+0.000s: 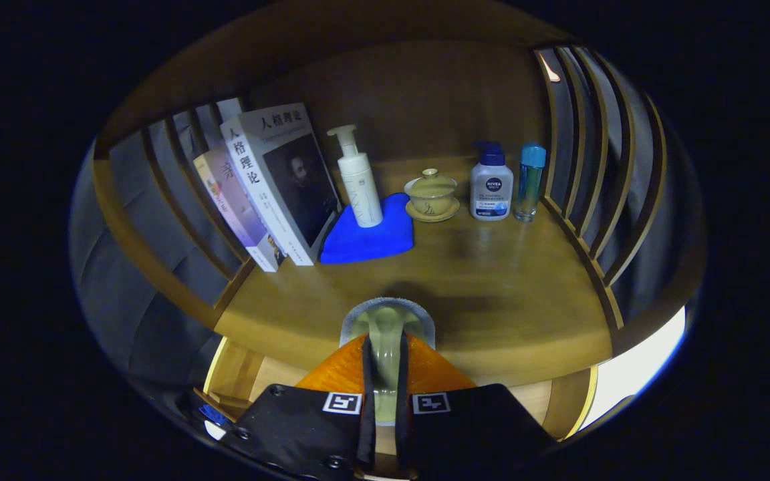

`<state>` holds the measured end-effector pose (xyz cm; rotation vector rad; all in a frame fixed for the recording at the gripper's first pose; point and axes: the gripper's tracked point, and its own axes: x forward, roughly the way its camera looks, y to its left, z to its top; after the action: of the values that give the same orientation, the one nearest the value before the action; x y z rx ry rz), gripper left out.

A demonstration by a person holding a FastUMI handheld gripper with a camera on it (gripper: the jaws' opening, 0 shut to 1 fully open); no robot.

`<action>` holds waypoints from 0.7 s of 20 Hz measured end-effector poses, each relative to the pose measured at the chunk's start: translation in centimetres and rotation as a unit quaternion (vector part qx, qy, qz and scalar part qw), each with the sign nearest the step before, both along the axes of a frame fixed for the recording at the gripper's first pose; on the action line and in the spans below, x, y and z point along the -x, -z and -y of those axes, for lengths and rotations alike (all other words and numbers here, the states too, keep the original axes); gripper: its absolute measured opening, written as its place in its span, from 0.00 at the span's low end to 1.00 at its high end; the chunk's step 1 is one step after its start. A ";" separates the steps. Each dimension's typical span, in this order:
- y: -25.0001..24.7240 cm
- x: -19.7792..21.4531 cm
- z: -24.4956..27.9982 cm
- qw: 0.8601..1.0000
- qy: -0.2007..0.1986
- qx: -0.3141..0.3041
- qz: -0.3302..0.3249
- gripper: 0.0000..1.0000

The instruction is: Pull open the drawer, take out the items inside it, and place them on the countertop above the cabinet.

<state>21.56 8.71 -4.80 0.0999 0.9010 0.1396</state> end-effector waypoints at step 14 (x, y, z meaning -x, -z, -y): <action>0.6 -3.6 0.2 0.997 0.010 0.053 0.053 0.62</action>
<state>25.15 8.52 -5.41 0.0035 0.8001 0.0778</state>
